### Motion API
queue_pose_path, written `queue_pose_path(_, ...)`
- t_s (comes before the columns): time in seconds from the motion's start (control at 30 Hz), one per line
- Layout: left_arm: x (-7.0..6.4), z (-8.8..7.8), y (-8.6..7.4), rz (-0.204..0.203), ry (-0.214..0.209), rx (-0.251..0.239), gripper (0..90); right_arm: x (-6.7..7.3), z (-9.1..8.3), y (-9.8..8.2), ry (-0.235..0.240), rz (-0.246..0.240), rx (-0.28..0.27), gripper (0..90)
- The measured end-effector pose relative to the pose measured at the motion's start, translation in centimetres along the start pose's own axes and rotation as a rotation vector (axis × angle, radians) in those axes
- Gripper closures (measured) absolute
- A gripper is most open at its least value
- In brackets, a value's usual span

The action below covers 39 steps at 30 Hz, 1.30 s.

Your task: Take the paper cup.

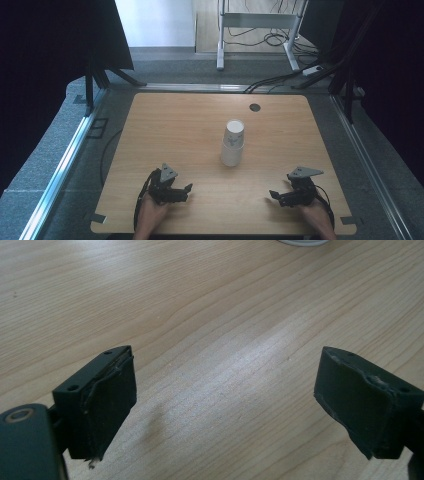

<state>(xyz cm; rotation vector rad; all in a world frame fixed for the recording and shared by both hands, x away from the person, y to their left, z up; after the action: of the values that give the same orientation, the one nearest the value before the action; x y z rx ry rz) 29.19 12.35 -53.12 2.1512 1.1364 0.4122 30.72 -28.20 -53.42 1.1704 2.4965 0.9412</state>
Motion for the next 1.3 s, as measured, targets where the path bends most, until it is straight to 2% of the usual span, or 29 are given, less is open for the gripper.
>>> queue_pose_path(0.13, 0.0, 0.3, -0.2, 0.005, 0.007, 0.014, 10.2, 0.1, -0.1, 0.0, 0.002, -0.005, -0.008, 2.4)
queue_pose_path(0.2, -0.1, 0.3, -0.2, -0.010, 0.003, 0.013, 9.1, 0.2, -0.1, 0.1, 0.003, -0.007, -0.009, 2.4)
queue_pose_path(0.43, 0.0, 0.2, -0.1, -0.023, -0.008, 0.006, 9.8, 0.3, -0.1, 0.2, 0.007, -0.019, -0.007, 2.4)
queue_pose_path(0.6, 0.1, 0.1, 0.1, -0.003, -0.017, 0.004, 10.9, 0.3, -0.2, 0.3, 0.008, -0.024, -0.005, 2.4)
queue_pose_path(0.87, 0.0, -0.6, 0.7, -0.035, -0.041, 0.020, 10.5, 0.7, -0.2, 0.6, 0.026, -0.035, -0.005, 2.4)
queue_pose_path(1.07, -0.1, -0.8, 1.4, -0.052, -0.055, 0.025, 6.3, 0.8, -0.5, 1.2, 0.032, -0.047, -0.014, 2.8)
queue_pose_path(1.3, 0.1, -0.8, 2.1, -0.048, -0.066, 0.035, 0.0, 0.8, -0.9, 1.9, 0.054, -0.042, -0.026, 3.0)
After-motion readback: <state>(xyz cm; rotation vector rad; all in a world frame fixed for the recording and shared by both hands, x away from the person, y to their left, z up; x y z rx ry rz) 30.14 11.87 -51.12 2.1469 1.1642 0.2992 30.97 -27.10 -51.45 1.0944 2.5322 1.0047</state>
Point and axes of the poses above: each handheld gripper's, and its own axes: z roughly forward along the jaws, y roughly out of its top, x roughly to its left, the point moved 4 cm from there along z, roughly forward along the jaws, and after that the axes turned 5 degrees about x, right-handed, at the moved point
